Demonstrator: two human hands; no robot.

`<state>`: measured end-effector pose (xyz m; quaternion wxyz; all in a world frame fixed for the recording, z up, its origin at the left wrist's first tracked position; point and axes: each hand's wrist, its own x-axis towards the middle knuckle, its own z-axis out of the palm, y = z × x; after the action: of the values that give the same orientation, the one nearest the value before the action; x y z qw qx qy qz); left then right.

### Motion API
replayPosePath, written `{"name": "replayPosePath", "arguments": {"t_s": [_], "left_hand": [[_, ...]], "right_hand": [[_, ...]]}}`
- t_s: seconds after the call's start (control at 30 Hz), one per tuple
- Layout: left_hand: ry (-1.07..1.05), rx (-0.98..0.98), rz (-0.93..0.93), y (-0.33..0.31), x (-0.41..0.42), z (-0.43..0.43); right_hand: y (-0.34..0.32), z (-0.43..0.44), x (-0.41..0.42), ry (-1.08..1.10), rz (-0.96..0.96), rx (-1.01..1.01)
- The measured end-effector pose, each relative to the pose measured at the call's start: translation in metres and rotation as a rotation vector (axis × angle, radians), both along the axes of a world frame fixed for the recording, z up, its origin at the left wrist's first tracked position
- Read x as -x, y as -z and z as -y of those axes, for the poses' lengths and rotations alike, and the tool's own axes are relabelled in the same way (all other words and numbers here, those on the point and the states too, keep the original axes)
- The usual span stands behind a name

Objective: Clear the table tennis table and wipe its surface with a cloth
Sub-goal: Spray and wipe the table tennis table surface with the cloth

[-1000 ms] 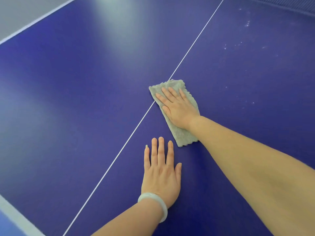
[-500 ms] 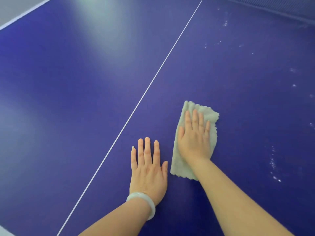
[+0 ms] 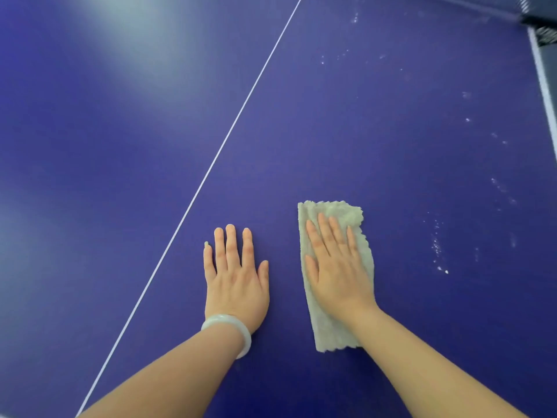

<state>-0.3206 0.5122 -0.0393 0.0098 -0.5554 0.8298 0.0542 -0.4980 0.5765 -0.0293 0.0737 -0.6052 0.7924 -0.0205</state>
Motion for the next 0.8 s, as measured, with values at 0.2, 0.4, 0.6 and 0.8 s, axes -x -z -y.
{"name": "replayPosePath", "arguments": {"t_s": [0.2, 0.4, 0.6, 0.8], "left_hand": [[-0.004, 0.014, -0.003, 0.002, 0.001, 0.0], [-0.007, -0.003, 0.017, 0.0, 0.001, 0.0], [0.001, 0.004, -0.02, -0.002, 0.0, 0.0], [-0.008, -0.053, -0.149, -0.004, -0.004, 0.0]], "right_hand": [[0.0, -0.017, 0.105, 0.584, -0.066, -0.058], [-0.001, -0.031, 0.019, 0.44, -0.004, 0.005], [-0.001, -0.122, 0.049, 0.409, -0.057, -0.056], [-0.001, -0.126, 0.055, 0.487, -0.072, -0.056]]}}
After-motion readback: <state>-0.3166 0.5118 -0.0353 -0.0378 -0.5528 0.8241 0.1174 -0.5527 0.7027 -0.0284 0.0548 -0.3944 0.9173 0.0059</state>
